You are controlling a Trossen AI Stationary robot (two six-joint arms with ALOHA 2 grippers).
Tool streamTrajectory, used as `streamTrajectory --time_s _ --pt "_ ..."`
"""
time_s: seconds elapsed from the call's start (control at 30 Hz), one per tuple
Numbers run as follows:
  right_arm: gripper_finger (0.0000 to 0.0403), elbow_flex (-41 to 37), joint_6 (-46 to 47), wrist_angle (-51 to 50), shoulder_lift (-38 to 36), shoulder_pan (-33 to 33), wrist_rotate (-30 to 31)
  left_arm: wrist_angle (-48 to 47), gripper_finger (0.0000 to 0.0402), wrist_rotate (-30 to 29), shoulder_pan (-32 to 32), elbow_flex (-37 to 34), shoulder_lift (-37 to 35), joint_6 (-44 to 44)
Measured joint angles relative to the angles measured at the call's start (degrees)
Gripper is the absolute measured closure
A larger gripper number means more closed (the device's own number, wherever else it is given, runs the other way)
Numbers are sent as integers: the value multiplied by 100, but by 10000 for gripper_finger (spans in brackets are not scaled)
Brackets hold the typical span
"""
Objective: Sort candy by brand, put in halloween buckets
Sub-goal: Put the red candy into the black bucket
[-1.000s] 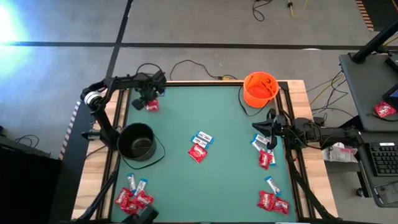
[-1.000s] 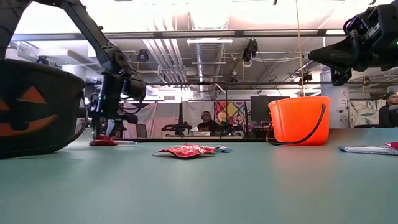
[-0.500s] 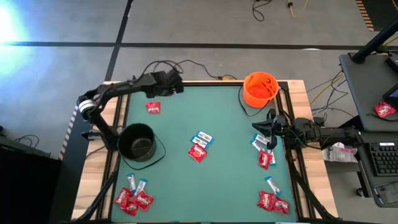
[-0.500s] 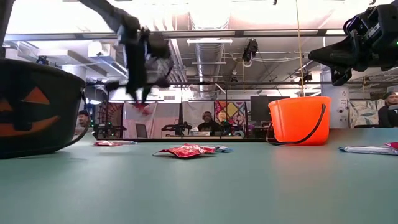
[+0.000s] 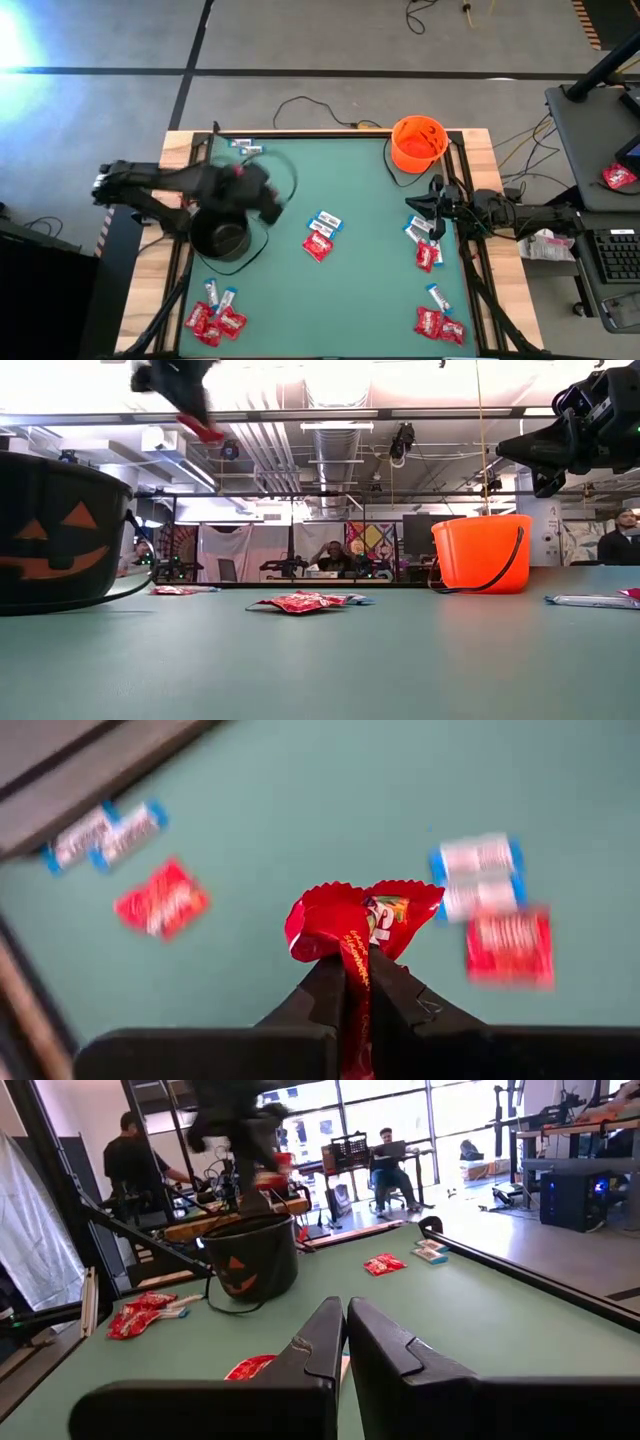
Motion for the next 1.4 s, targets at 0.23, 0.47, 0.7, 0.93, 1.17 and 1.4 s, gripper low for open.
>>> streamTrajectory --time_s 0.23,0.47,0.7,0.93,1.17,1.4 --pt "390 0 -1 1 0 0 -1 -1145 399 371 -1594 -819 -876 -2497" --pt "390 0 1 -1 0 0 -1 -1019 399 947 -1581 -2330 -1306 -3475" --pt "390 0 1 1 0 2 -1 231 390 1419 -598 -3601 -1804 -3103" --pt "390 0 -117 1 0 2 2 321 318 2060 -92 -3904 -1757 -2833" --pt "390 0 -319 14 -1 1 3 314 205 2045 -80 -2754 -1560 -2908" --pt "390 0 -239 25 -1 0 10 316 137 1183 1040 -1556 -822 -2854"
